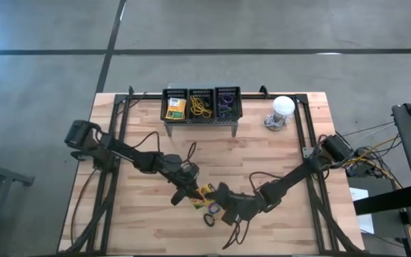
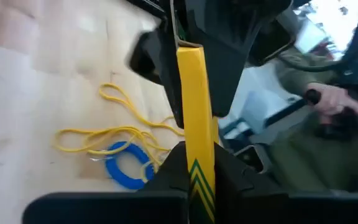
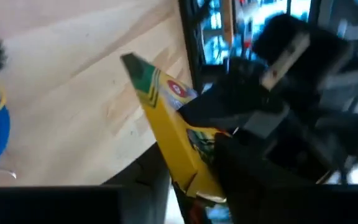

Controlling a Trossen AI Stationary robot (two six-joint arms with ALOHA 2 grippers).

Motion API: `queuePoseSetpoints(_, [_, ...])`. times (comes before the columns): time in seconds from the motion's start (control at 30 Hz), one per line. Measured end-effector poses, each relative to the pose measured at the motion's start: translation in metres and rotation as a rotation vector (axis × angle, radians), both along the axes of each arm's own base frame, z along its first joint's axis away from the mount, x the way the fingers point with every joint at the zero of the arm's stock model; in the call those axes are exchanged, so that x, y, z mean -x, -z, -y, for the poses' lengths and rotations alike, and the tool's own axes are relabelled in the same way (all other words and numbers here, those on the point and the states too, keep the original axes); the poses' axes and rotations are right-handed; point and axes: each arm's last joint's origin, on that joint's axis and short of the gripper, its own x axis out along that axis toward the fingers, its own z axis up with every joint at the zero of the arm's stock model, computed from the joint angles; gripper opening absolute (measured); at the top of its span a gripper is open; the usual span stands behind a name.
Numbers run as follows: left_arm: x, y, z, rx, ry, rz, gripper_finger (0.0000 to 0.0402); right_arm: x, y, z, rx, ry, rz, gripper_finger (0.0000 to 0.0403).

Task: Pick & Place Office Desk Supplies
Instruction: Put the crayon box into the left black bin

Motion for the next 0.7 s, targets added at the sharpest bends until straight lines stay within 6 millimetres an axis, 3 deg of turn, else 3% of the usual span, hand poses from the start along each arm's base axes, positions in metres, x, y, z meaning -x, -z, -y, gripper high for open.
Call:
queuePoseSetpoints(0.23, [0.020, -0.014, -0.008, -0.196, -0.128, -0.104, 0.0039, 0.014, -0.010, 0.005, -0.427, 0.228, -0.023, 0.0182])
queuePoseSetpoints(0.4, [0.035, -0.032, -0.014, -0.308, -0.235, -0.124, 0.0043, 0.028, 0.006, 0.013, -0.707, 0.399, -0.021, 0.0205])
queuePoseSetpoints(0.57, [0.043, -0.046, -0.010, -0.407, -0.304, -0.039, 0.0041, 0.033, 0.026, 0.024, -1.061, 0.453, 0.096, 0.0218])
queuePoseSetpoints(0.7, [0.045, -0.046, 0.001, -0.496, -0.323, 0.028, 0.0041, 0.034, 0.032, 0.040, -1.303, 0.369, 0.324, 0.0240])
